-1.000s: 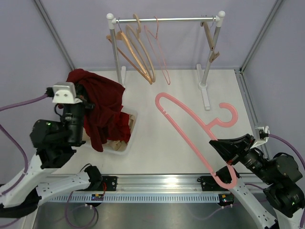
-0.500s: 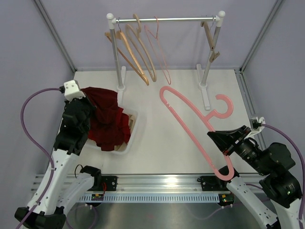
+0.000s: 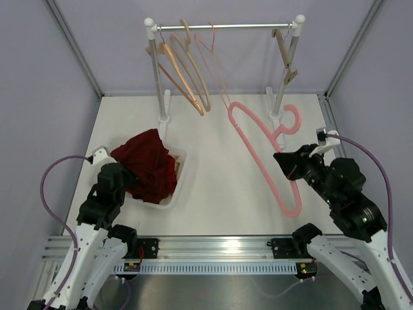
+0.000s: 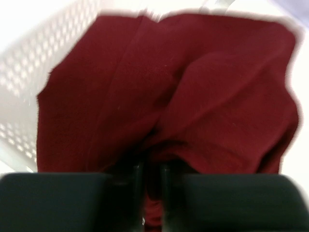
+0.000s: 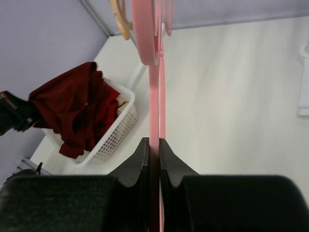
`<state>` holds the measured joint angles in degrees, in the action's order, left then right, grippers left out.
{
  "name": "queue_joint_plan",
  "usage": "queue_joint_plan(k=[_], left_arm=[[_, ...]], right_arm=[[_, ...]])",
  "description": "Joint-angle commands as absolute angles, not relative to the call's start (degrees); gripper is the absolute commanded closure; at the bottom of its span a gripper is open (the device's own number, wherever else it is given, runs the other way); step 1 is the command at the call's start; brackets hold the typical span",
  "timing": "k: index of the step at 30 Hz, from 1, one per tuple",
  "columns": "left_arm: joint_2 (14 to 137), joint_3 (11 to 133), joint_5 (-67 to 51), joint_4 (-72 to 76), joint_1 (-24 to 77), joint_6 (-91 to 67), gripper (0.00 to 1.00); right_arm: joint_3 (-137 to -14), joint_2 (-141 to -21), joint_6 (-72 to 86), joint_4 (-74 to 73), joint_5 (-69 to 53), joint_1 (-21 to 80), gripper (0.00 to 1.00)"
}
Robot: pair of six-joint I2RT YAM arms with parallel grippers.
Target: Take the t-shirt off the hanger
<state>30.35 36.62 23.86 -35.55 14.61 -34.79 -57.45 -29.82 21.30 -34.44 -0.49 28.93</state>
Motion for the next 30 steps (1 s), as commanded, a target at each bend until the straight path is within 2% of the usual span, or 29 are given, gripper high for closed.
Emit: queue_joint_plan(k=[1,3,6,7,9,10,11,16,18,22,23,26,30], left_arm=[[30.8,32.9,20.4,-39.5,14.4,-43.3,0.77],[32.3,29.5,20.5,-38.7,14.4,-46.3,0.68],[34.9,27.8,17.4,-35.6,14.4,-47.2,0.49],[34.4,28.2,17.3,-35.2,14.4,-47.1,0.38],[32.4,30.6,17.5,-35.5,14.4,-45.0,0.25],[29.2,31.5,17.7,-36.1,14.4,-44.2,0.11],[27.6,32.5,17.9,-36.8,14.4,-43.5,0.03],[21.2,41.5,20.3,-45.5,14.4,-39.2,0.01],[18.9,45.5,20.0,-47.1,14.4,-37.0,0.01],[16.6,53.0,18.8,-49.5,14.4,-33.4,0.01],[16.4,54.4,18.5,-49.7,14.5,-32.4,0.01],[16.0,57.8,17.1,-50.2,14.8,-31.0,0.01],[15.5,58.4,15.2,-49.5,15.0,-29.4,0.01]], right_arm=[[-59.7,-35.2,19.3,-28.3,5.4,29.2,1.00],[-59.9,-36.7,18.7,-27.1,7.0,29.1,1.00],[-61.6,-40.0,17.4,-25.8,9.7,29.2,1.00],[-63.0,-42.3,16.8,-25.7,9.8,29.1,1.00],[-64.6,-44.8,15.3,-25.6,10.6,29.2,1.00],[-65.7,-47.3,14.2,-25.3,10.8,29.1,1.00],[-66.4,-48.5,13.7,-25.2,10.9,29.2,1.00],[-70.4,-51.9,12.6,-28.9,12.6,29.2,1.00],[-70.8,-49.6,13.2,-30.3,7.9,29.2,1.00],[-71.6,-43.5,15.4,-30.9,-9.5,29.1,1.00],[-71.9,-42.2,15.7,-30.7,-10.0,29.2,1.00],[-74.6,-39.6,15.3,-30.9,-7.8,29.1,1.00],[-79.4,-43.3,11.4,-31.7,2.0,29.1,1.00]])
